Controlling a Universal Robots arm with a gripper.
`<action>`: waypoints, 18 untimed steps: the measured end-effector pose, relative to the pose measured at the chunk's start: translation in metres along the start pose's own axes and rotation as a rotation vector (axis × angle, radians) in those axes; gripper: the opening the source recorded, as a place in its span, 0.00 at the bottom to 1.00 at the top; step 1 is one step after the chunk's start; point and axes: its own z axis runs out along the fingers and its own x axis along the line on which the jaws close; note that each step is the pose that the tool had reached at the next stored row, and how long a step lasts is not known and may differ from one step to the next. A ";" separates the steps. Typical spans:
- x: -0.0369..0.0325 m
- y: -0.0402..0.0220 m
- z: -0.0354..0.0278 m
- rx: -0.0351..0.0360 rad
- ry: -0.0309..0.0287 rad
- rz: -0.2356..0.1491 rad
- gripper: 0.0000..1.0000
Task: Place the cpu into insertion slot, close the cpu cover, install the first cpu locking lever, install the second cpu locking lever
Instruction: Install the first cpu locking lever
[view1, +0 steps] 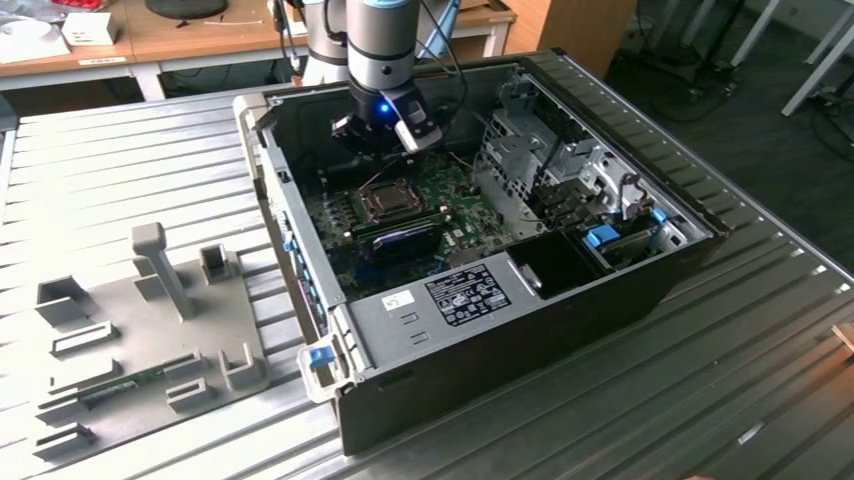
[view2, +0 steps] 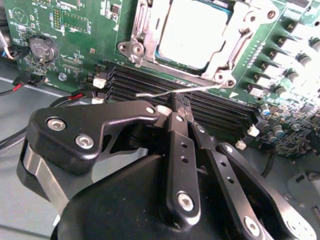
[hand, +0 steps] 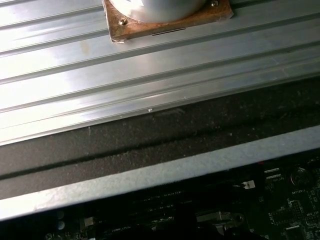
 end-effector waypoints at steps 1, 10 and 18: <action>0.0000 0.0000 0.0002 -0.0001 0.0000 0.000 0.10; 0.0000 -0.0003 0.0012 0.0000 0.0000 0.000 0.10; -0.0006 -0.0002 0.0019 -0.0001 0.0000 0.000 0.10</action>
